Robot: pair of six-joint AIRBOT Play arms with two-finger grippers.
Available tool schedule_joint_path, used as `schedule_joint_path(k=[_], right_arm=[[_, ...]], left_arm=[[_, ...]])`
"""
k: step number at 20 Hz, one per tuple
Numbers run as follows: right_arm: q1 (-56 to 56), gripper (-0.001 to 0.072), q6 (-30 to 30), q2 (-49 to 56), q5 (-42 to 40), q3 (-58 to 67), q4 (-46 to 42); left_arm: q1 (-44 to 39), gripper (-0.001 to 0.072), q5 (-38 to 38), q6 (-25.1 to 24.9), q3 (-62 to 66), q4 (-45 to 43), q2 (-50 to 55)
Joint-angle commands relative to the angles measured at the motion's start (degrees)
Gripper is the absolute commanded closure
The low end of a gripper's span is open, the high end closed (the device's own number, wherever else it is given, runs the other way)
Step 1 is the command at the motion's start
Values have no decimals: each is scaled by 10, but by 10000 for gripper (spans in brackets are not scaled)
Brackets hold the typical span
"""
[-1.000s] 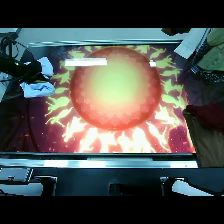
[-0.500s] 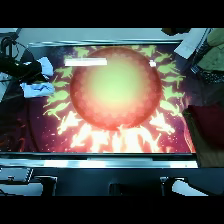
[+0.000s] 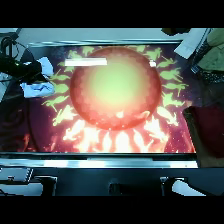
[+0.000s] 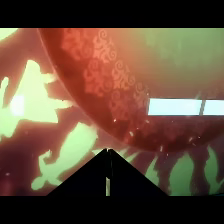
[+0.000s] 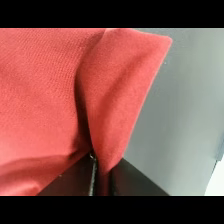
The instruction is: Fold the clothes and pants, and hang the long-sleeved shirts on hangers.
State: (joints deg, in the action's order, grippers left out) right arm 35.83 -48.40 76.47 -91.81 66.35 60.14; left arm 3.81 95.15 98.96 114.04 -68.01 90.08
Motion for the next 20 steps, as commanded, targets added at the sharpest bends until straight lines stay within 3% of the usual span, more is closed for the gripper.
schedule_joint_path(k=[1, 3, 4, 8, 9, 11, 13, 16, 20], right_arm=[[0, 608, 1, 0, 14, -23, -6], [0, 363, -15, 0, 7, -34, -9], [0, 278, -24, -1, 6, -35, -13], [0, 295, -50, -28, 52, -24, -3], [0, 313, -79, -38, 85, -14, 31], [-1, 468, -143, -61, 159, 2, 136], [-19, 506, -212, -81, 223, 3, 263], [-151, 599, -304, -86, 244, 3, 334], [-380, 600, -330, -86, 264, 3, 332]], left_arm=[[0, 689, 0, 0, 0, 0, 0], [0, 689, 0, 0, 0, 0, 0], [0, 688, 0, 0, 0, -2, 0], [0, 687, 0, 0, 0, -14, 0], [0, 687, -1, -1, 0, -19, 0], [0, 688, -2, -18, 0, -36, 1], [0, 689, -2, -49, -1, -66, 0], [1, 691, -26, -77, -37, -114, -19], [4, 690, -99, -92, -186, -128, -106]])
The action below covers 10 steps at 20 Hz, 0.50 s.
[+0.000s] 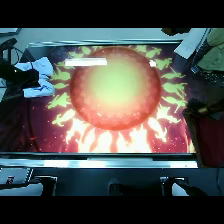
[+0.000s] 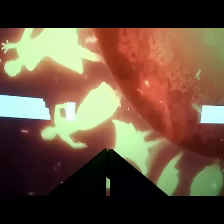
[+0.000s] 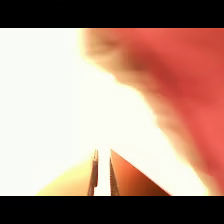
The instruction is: Fold the clothes and pants, and hang the long-sleeved shirts on hangers.
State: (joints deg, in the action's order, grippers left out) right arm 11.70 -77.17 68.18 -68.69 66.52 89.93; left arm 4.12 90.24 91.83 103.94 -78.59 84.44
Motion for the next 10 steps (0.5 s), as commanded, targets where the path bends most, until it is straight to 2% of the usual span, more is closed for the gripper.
schedule_joint_path(k=[1, 5, 10], right_arm=[[-184, 600, -36, -3, 44, 1, 34], [-295, 599, -8, -3, 89, 1, 32], [-314, 597, -10, -3, 85, 1, 34]], left_arm=[[1, 690, -70, -24, -130, -23, -76], [1, 689, -132, -23, -282, -23, -167], [1, 688, -133, -23, -324, -23, -165]])
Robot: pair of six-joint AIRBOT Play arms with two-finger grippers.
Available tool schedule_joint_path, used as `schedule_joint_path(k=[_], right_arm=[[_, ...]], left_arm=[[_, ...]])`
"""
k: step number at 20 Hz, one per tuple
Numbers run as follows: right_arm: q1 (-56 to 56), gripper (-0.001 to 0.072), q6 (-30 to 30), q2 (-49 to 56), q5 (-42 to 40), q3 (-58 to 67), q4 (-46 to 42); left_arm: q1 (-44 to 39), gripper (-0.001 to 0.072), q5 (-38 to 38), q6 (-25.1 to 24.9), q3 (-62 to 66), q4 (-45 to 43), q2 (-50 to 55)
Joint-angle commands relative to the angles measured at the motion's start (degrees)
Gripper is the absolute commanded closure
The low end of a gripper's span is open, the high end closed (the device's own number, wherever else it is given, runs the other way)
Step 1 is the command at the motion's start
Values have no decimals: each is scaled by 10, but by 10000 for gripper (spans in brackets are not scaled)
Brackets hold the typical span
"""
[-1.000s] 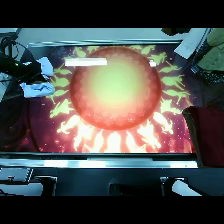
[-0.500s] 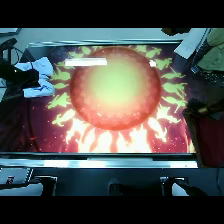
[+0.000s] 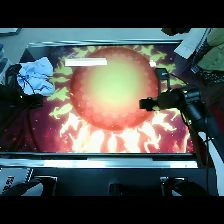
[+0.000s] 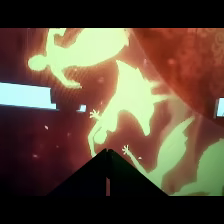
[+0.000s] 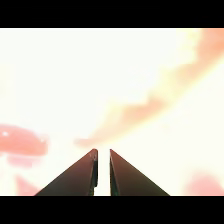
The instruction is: Fold the clothes and pants, and hang the long-sleeved shirts on hangers.
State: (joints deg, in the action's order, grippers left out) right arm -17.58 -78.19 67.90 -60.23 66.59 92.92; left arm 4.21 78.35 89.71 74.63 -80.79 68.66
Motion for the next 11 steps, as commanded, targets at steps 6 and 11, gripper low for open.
schedule_joint_path(k=[6, 11], right_arm=[[-21, 597, -2, 0, 3, 1, 3], [-21, 597, -2, 0, 3, 1, 3]], left_arm=[[0, 688, -15, -2, -31, -1, -1], [0, 688, -14, -2, -31, -1, -1]])
